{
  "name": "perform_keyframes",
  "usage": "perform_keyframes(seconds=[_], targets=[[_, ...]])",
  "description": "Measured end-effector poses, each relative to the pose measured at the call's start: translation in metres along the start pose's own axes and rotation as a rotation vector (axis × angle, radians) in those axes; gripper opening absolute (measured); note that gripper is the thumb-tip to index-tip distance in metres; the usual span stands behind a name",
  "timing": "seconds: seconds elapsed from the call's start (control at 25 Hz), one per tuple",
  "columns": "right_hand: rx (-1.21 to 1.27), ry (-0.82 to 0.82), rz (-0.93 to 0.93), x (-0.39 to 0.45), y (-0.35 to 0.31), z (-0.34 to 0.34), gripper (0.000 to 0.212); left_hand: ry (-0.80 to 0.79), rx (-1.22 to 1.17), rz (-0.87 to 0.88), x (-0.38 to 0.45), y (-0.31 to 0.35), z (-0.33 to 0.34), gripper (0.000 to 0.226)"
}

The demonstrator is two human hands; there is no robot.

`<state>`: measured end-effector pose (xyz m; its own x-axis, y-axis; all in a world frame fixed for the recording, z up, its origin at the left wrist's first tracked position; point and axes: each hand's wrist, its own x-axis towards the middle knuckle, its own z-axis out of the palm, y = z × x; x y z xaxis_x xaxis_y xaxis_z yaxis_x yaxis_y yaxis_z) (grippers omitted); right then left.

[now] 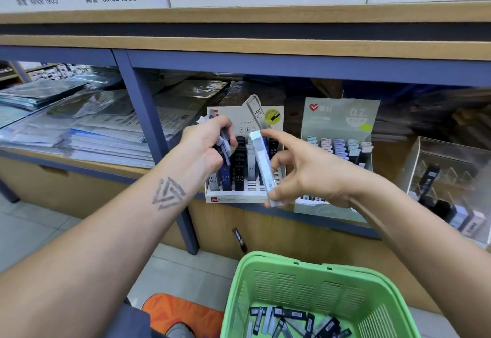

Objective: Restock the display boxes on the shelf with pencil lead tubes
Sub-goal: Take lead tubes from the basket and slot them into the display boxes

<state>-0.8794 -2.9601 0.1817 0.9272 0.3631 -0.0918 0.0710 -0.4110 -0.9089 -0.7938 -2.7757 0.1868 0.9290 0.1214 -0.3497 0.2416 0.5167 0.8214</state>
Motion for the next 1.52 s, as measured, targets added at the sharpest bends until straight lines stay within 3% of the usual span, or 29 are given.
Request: perform_keyframes(seconds=[0.08,0.2,0.44,0.52,0.68,0.76,1.08,1.32,1.44,1.52], targets=[[0.108,-0.034,-0.009,0.001,0.004,-0.004,0.121,-0.063,0.063,-0.032,-0.006,-0.004,0.002,0.018],[0.144,-0.075,-0.018,0.002,0.008,-0.011,0.118,-0.161,0.165,-0.090,-0.014,-0.008,0.005,0.016],[0.220,0.297,-0.115,0.008,0.007,-0.020,0.047,-0.308,0.328,-0.143,-0.020,-0.007,0.003,0.007],[0.249,0.385,-0.152,0.009,0.009,-0.022,0.039,-0.353,0.403,-0.138,-0.024,-0.012,0.003,0.004],[0.311,0.500,-0.206,0.008,0.010,-0.031,0.031,-0.462,0.519,-0.064,-0.033,-0.024,0.008,0.026],[0.309,0.536,-0.212,0.006,0.012,-0.038,0.028,-0.473,0.544,-0.007,-0.037,-0.028,0.014,0.025],[0.149,0.634,-0.172,-0.027,0.022,-0.092,0.013,-0.436,0.452,-0.088,-0.042,-0.039,0.045,0.015],[-0.219,0.689,-0.133,-0.051,0.031,-0.128,0.014,-0.398,0.461,-0.134,-0.039,-0.052,0.059,0.020],[-0.612,0.731,-0.066,-0.051,0.043,-0.126,0.017,-0.401,0.444,-0.139,-0.041,-0.055,0.065,0.022],[-0.666,0.756,-0.096,-0.044,0.056,-0.116,0.018,-0.408,0.438,-0.146,-0.042,-0.058,0.068,0.020]])
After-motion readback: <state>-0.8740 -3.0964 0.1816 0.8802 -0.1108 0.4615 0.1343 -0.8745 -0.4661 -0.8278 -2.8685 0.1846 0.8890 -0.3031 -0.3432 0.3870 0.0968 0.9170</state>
